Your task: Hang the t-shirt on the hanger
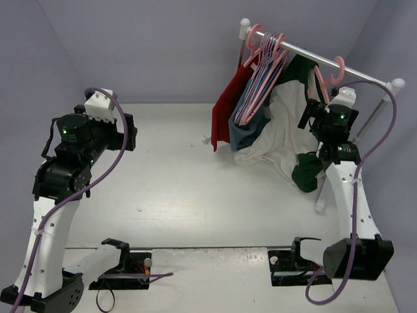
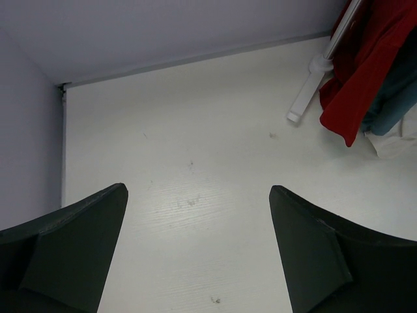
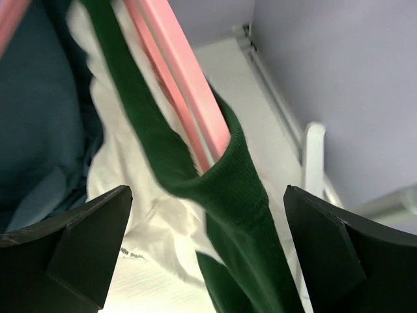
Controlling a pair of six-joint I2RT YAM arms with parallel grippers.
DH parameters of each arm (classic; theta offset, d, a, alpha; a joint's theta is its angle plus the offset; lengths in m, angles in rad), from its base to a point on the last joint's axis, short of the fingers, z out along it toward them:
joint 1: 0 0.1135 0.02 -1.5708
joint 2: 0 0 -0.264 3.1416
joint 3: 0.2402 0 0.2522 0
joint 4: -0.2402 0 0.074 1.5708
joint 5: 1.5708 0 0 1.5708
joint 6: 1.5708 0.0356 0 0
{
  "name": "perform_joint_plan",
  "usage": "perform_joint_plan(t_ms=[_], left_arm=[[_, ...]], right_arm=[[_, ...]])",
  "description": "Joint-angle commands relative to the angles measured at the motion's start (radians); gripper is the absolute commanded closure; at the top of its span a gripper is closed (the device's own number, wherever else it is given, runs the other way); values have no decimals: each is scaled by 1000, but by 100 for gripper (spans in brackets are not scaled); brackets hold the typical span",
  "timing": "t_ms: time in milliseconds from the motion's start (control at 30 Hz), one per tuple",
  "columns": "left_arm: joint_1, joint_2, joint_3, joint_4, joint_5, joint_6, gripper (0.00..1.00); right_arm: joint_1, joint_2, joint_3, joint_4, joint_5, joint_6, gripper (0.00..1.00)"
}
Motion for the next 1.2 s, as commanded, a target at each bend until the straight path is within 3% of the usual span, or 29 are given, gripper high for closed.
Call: perform_joint_plan(t_ms=[0,333,600,967,1167], left_arm=[[-6,-9,99,41,-22,5,14],[-33,-66,122,-6,-92,66,14],[-82,-208,-49,-24,-272,85,13],[-125,-434,-289,-42,-415,45,13],[-125,-407,-268,-57,-421,44,13]], right_arm=[[8,-181,52,52,-21,-68,0],[100,-532,-56,43,5,-104,0],[114,-817,-166,-3,21,-150,0],[125,-813,-96,-126,112,-122,0],[130,-824,-103,-127,137,-89,0]])
